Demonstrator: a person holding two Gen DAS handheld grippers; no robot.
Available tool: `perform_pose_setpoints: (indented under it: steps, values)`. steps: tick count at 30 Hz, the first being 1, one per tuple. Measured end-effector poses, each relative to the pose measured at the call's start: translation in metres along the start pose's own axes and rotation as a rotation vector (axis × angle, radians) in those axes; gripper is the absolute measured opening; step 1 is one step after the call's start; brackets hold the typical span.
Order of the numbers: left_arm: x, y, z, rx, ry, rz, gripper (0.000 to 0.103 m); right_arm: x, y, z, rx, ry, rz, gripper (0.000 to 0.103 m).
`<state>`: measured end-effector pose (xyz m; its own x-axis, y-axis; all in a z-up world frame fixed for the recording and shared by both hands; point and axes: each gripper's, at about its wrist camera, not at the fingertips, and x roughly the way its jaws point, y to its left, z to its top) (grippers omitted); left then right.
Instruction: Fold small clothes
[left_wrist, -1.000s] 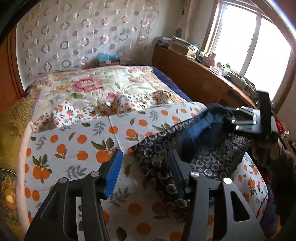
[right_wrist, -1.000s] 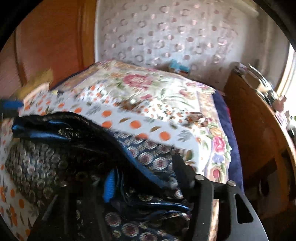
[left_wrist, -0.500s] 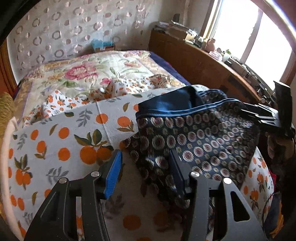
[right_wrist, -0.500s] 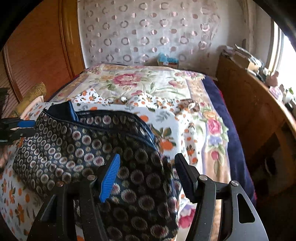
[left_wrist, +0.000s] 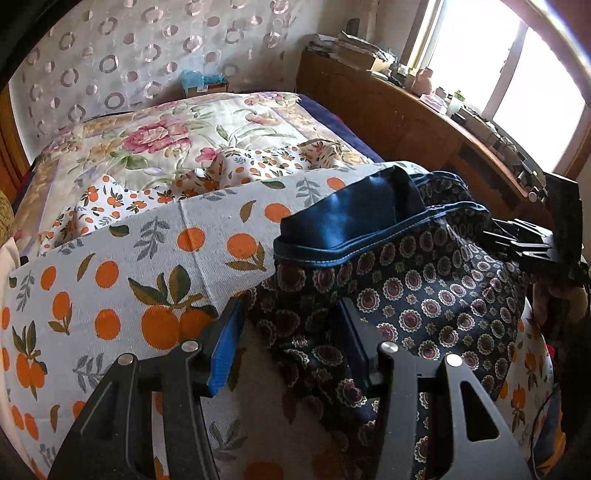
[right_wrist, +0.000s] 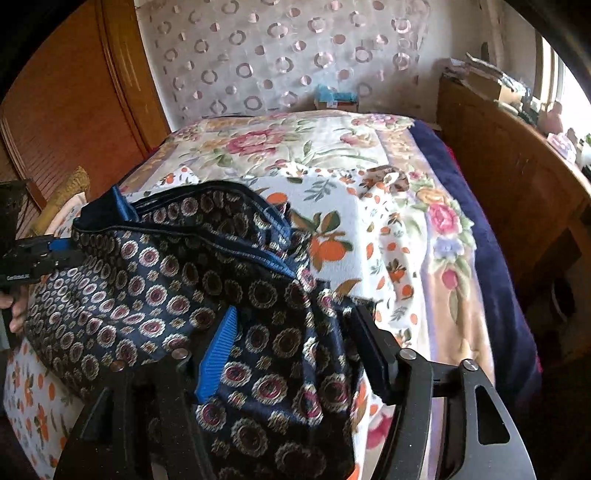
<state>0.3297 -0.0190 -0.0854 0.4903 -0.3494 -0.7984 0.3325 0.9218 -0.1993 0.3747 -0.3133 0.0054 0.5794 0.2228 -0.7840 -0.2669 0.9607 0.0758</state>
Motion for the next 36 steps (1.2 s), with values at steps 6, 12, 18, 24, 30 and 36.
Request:
perform_pose_setpoints:
  steps: [6,12,18,24,30,36]
  values:
    - [0.000,-0.002,-0.001,-0.001,-0.004,-0.038,0.033,0.004,0.004,-0.003,-0.009,-0.015,-0.020,0.073]
    - [-0.005,-0.011,-0.003,0.029,-0.019,-0.073,0.006,0.007,-0.002,-0.006,0.018,0.000,0.000,0.078]
    - [-0.019,-0.010,-0.001,0.038,-0.058,-0.050,0.006,0.005,0.005,-0.006,-0.024,0.003,0.020,0.078]
    - [-0.023,-0.008,-0.002,0.036,-0.081,-0.050,0.006,0.006,0.008,-0.004,-0.061,0.030,0.072,0.072]
    - [-0.043,-0.016,-0.001,0.056,-0.149,-0.077,0.006,0.007,0.001,-0.003,-0.033,0.029,0.181,0.016]
    - [-0.077,-0.023,-0.002,0.080,-0.233,-0.076,0.005,-0.012,0.017,-0.006,-0.077,-0.072,0.117,0.009]
